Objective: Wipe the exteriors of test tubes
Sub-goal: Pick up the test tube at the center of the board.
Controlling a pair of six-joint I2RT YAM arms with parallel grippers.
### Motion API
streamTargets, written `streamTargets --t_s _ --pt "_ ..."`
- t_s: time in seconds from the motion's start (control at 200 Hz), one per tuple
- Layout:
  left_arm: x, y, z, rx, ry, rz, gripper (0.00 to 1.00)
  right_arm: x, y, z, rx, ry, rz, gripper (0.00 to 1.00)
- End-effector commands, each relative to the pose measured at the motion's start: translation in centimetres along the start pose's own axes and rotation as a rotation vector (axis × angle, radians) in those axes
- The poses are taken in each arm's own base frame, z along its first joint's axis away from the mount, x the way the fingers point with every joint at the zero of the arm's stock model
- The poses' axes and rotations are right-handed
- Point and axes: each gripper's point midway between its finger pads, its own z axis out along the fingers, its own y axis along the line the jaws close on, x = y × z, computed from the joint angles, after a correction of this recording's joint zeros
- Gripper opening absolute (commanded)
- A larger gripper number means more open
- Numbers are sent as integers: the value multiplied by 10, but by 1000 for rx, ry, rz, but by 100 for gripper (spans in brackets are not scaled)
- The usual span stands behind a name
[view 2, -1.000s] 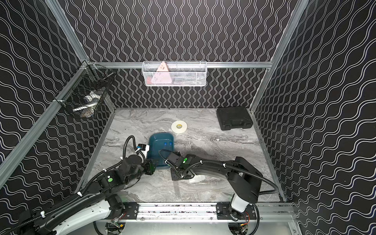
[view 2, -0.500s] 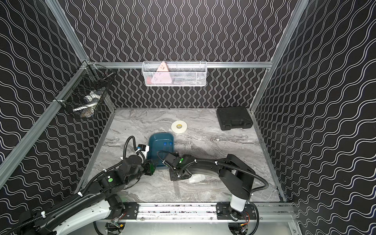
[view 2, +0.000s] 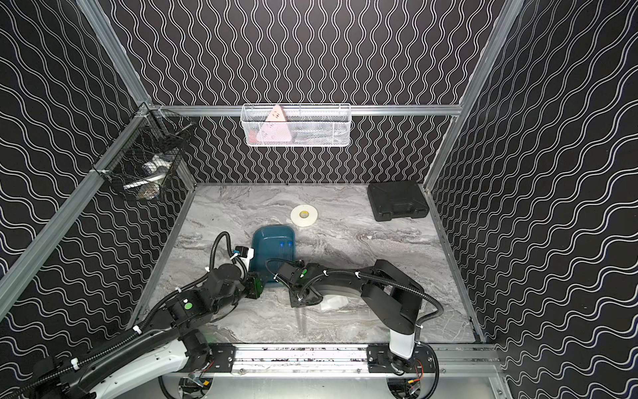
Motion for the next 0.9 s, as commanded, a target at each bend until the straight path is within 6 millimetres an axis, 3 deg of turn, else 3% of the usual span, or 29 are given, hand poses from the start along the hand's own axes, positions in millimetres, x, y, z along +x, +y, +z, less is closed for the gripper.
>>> streamTargets --t_s 0.0,0.21,0.49,0.61,0.896 --pt "-3 -3 2 13 -9 -5 35 7 -29 7 128 23 8 27" --pt "-1 -10 7 35 15 -1 36 4 -41 10 101 23 65 22" --pt "7 -27 23 82 110 24 39 -20 -44 -8 -77 -71 200 19" --pt "5 -41 29 110 155 16 40 -34 -49 -28 -158 -129 238 18" --pt "2 -72 36 255 169 -108 45 -76 -77 -96 -334 -318 314 18"
